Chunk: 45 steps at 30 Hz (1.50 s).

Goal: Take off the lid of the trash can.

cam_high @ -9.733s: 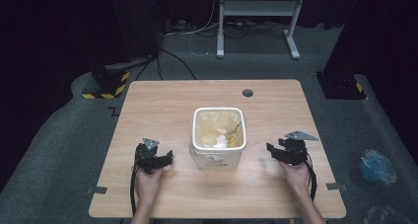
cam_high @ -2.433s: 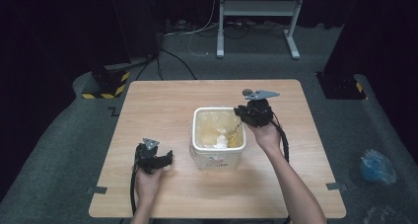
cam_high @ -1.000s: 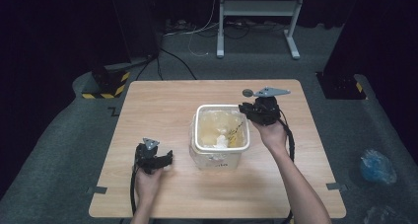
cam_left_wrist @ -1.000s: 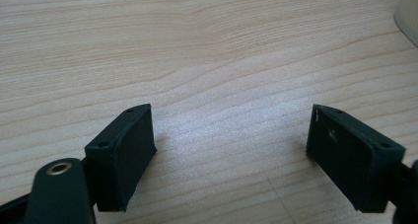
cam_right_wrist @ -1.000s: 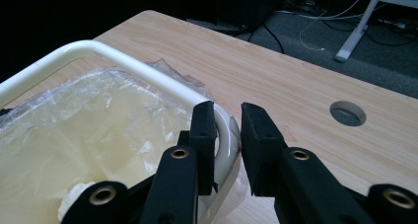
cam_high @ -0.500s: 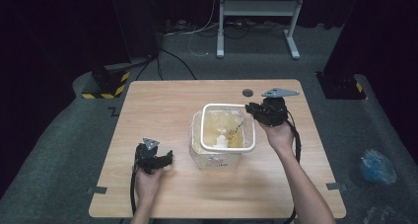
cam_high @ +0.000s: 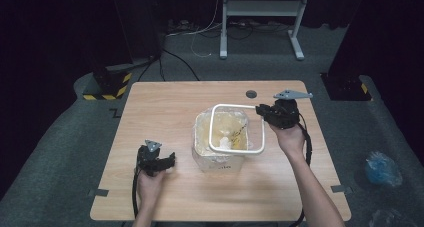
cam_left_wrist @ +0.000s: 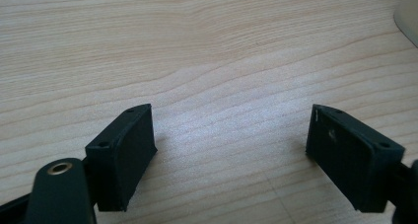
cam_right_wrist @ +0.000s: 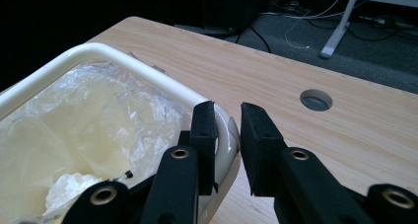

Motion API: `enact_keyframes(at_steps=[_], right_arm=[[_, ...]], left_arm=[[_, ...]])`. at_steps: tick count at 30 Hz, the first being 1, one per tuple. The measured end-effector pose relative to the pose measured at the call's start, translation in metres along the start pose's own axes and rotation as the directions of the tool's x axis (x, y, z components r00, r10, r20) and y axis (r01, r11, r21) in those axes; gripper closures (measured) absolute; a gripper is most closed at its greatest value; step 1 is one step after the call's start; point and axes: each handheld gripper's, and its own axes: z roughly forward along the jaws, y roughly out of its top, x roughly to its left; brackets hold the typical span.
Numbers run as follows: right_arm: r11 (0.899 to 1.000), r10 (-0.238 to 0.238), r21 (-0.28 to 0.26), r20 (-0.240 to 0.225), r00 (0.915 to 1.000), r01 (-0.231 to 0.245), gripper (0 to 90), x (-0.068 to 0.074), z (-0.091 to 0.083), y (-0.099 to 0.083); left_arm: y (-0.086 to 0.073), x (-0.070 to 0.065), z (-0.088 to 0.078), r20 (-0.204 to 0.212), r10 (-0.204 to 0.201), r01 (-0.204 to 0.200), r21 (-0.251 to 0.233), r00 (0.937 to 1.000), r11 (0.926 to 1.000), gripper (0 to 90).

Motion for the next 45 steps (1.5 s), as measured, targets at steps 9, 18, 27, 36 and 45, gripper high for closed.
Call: enact_keyframes(at_steps=[9,18,27,36,45], right_arm=[[1.000,0.026,-0.004,0.008,0.9996,-0.026,77.0,-0.010,-0.009,-0.006],[0.999,0.042,-0.012,0.014,0.9990,-0.042,77.2,-0.020,-0.019,-0.011],[0.998,0.054,-0.020,0.027,0.9982,-0.054,77.3,-0.029,-0.029,-0.016],[0.998,0.059,-0.021,0.047,0.9971,-0.058,77.3,-0.038,-0.038,-0.019],[0.997,0.079,-0.019,0.066,0.9947,-0.077,77.4,-0.049,-0.048,-0.028]], left_arm=[[0.000,0.000,0.000,0.000,0.001,-0.001,0.000,1.0000,1.0000,18.8],[0.000,0.000,0.000,0.001,0.001,-0.001,-0.001,1.0000,1.0000,19.0],[0.000,0.000,0.000,0.001,0.002,-0.002,-0.001,1.0000,1.0000,19.1],[0.000,0.000,0.000,0.001,0.001,-0.001,-0.001,1.0000,1.0000,19.1],[0.000,0.000,0.000,0.001,0.002,-0.002,-0.001,1.0000,1.0000,19.1]])
